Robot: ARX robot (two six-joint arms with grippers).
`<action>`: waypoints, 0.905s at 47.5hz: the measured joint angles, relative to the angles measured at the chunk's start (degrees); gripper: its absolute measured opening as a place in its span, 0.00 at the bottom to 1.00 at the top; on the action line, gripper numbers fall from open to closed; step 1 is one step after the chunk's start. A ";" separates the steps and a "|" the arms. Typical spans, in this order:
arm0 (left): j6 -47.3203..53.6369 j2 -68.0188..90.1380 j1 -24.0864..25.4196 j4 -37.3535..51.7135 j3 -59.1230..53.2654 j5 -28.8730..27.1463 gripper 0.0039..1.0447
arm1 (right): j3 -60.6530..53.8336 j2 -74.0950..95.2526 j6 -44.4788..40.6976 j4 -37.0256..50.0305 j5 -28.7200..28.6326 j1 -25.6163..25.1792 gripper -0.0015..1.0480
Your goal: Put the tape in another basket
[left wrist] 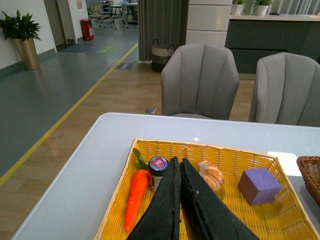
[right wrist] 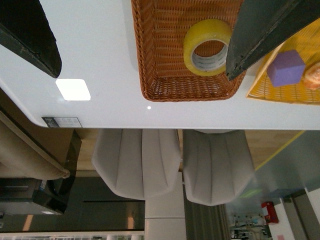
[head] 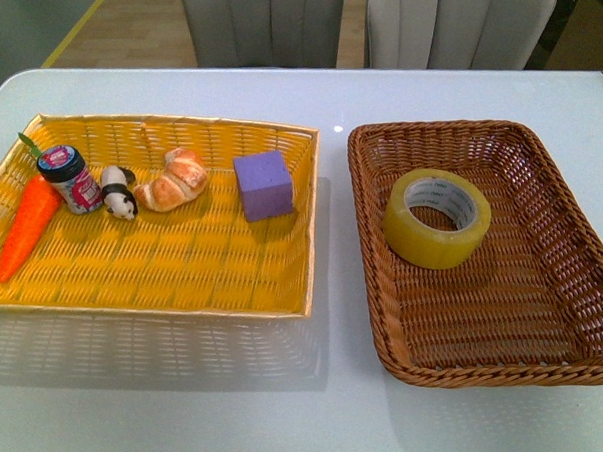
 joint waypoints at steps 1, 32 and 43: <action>0.00 -0.76 0.00 -0.74 0.00 0.00 0.01 | 0.00 0.00 0.00 0.00 0.00 0.00 0.91; 0.04 -19.26 0.00 -20.96 0.02 0.00 0.01 | 0.00 0.00 0.00 0.00 0.02 0.00 0.91; 0.07 -20.96 0.04 -21.84 0.02 0.00 0.01 | 0.00 0.00 0.00 0.00 0.00 0.00 0.91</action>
